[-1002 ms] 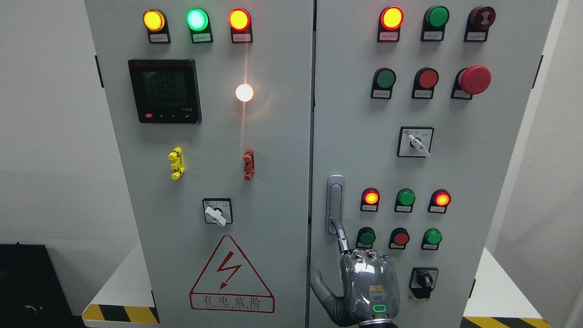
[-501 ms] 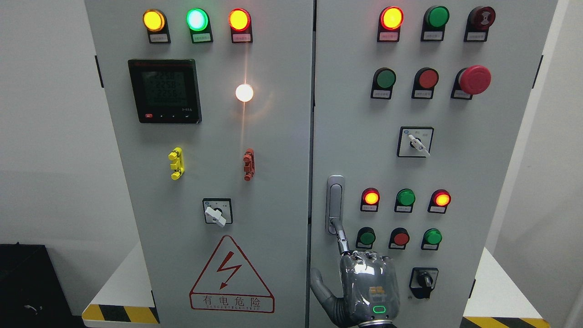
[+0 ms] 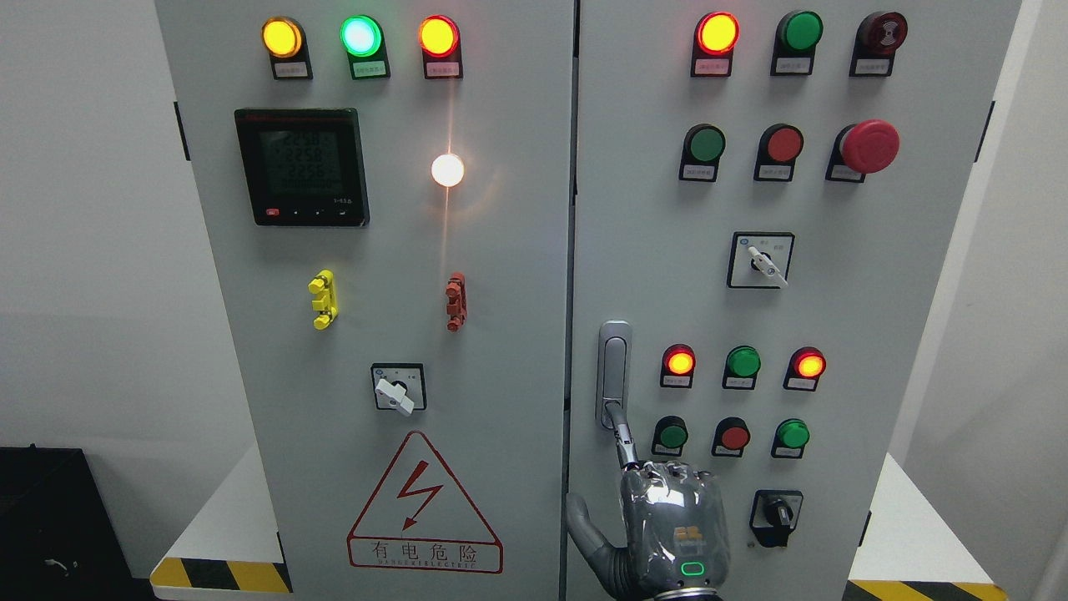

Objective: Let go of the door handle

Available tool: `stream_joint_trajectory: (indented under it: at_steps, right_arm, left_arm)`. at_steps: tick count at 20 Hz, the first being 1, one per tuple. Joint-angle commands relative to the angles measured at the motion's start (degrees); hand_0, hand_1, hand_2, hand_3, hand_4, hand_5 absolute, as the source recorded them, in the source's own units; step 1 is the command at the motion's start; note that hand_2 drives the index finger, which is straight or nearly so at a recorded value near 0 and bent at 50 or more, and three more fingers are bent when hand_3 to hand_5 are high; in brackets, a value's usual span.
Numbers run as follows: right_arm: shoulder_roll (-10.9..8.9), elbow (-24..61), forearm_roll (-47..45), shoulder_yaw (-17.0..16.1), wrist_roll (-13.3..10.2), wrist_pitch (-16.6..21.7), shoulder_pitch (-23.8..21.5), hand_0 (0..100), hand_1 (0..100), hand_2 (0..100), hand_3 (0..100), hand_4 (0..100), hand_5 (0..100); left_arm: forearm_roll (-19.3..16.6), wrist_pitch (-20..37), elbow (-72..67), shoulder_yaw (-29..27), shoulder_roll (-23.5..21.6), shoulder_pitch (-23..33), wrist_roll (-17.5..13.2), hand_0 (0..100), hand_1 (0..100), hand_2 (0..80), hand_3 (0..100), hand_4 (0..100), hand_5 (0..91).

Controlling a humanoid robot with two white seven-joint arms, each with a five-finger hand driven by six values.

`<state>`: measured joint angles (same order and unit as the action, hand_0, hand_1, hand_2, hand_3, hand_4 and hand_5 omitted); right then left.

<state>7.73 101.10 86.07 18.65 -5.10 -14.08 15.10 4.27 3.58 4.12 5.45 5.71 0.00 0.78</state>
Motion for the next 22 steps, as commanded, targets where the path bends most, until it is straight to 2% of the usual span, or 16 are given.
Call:
stream_joint_trajectory:
  at_steps: [1, 22]
  right_arm:
    - [0.00, -0.55, -0.03, -0.20, 0.27, 0.02, 0.01, 38, 28, 12, 100, 100, 100]
    - [0.00, -0.82, 0.06, -0.37, 0.36, -0.15, 0.01, 38, 28, 14, 100, 100, 100]
  left_arm:
    - [-0.05, 0.02, 0.01, 0.00, 0.00, 0.97, 0.01, 12, 56, 0.0, 0, 0, 0.0]
    - [-0.05, 0.02, 0.01, 0.00, 0.00, 0.97, 0.01, 12, 56, 0.0, 0, 0, 0.0]
